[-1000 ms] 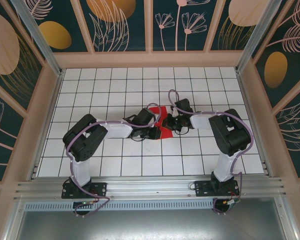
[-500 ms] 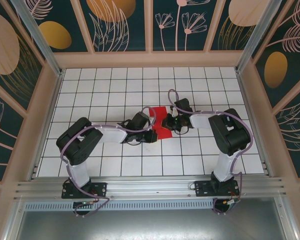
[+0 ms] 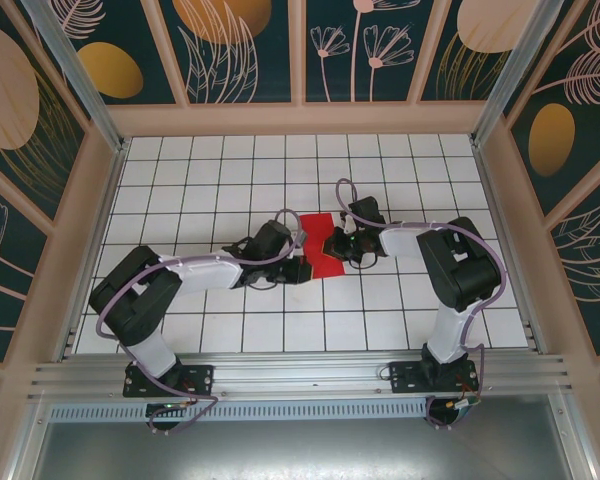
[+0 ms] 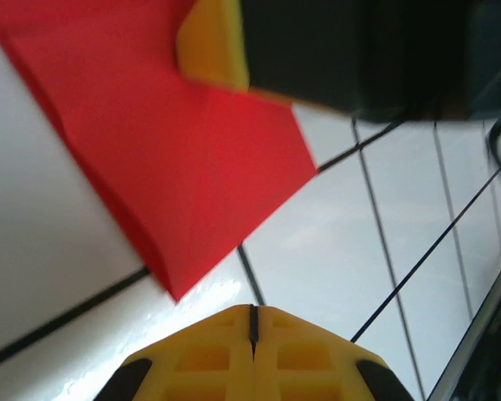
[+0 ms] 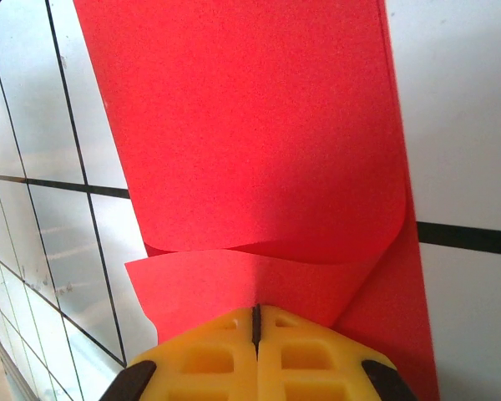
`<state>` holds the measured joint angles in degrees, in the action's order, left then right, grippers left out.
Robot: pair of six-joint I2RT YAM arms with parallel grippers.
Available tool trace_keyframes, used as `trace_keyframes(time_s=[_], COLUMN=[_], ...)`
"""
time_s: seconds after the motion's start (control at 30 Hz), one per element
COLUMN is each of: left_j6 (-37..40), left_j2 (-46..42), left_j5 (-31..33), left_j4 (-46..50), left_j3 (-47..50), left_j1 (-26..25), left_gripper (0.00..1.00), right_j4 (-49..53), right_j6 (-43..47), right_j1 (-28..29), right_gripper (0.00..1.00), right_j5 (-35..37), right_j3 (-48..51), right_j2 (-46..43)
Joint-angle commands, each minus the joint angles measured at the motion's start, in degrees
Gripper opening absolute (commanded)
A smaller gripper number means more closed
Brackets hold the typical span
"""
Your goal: Fold a paper plane with a square sheet of paper (fold left side to right side)
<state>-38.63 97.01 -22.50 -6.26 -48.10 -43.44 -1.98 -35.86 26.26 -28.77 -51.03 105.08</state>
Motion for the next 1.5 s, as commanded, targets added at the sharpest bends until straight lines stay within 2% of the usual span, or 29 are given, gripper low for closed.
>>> trace_keyframes(time_s=[0.0, 0.3, 0.53, 0.8, 0.93, 1.13, 1.47], left_j6=[1.1, 3.7, 4.2, 3.9, 4.0, 4.2, 4.0], left_j2=[2.1, 9.7, 12.2, 12.5, 12.3, 12.2, 12.1], left_j5=[-1.2, -6.0, -2.9, -1.1, -1.0, -0.7, -0.5], left_j4=[0.9, -1.2, 1.2, 1.5, 1.1, 1.1, 0.9], left_j3=[-2.4, -5.8, -5.3, -2.3, -1.5, -1.3, -0.8], left_j1=[1.9, 2.1, 2.0, 2.0, 2.0, 2.0, 2.0], left_gripper=[0.00, 0.00, 0.00, 0.00, 0.00, 0.00, 0.00], right_j4=[3.3, 3.2, 2.6, -0.3, -1.5, -1.7, -0.1], right_j6=[1.5, 1.5, 1.8, 2.3, 1.5, 1.3, 3.9], right_j1=[0.2, 0.3, 0.4, 0.7, 2.7, 6.0, 6.2], right_gripper=[0.00, 0.00, 0.00, 0.00, 0.00, 0.00, 0.00], right_j5=[2.1, 1.7, 1.4, 0.8, 0.5, 2.0, 5.0], right_j3=[-0.3, -0.5, -0.5, 2.1, 4.6, 4.3, 3.0], right_j2=[2.5, 2.8, 1.6, -6.1, -8.1, -5.8, -2.5])
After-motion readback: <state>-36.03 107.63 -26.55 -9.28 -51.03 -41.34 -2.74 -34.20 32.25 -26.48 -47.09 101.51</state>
